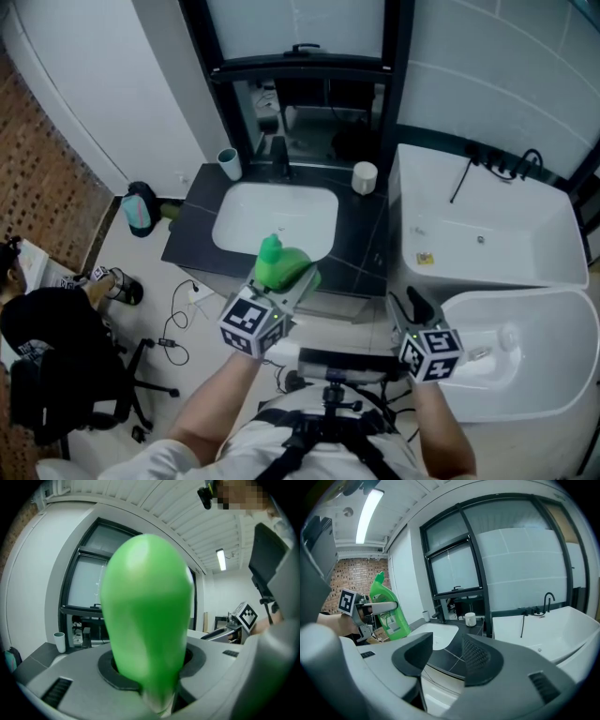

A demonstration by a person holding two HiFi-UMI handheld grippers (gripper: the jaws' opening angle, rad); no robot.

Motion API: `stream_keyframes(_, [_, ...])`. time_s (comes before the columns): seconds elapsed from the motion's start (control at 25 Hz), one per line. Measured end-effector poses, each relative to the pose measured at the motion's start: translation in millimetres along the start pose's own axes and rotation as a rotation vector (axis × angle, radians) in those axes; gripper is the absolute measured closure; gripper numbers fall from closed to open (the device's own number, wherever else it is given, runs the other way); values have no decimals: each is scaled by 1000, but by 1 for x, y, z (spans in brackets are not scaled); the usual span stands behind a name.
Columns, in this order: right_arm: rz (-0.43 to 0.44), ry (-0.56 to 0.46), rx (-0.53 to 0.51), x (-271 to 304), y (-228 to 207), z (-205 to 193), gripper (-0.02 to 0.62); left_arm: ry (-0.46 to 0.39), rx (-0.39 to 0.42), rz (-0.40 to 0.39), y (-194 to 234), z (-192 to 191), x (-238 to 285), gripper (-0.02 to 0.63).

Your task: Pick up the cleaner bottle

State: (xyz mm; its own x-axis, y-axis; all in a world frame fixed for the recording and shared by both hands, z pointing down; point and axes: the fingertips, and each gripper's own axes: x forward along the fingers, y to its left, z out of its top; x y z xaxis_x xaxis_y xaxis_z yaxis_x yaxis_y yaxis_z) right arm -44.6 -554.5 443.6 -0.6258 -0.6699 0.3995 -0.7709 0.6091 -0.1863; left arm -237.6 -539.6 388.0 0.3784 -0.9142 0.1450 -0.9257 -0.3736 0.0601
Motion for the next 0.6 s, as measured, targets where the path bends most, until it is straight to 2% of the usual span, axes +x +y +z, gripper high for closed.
stream_keyframes(0.6, [-19, -4, -21, 10, 12, 7, 396, 16, 3, 63, 20, 1, -30, 443])
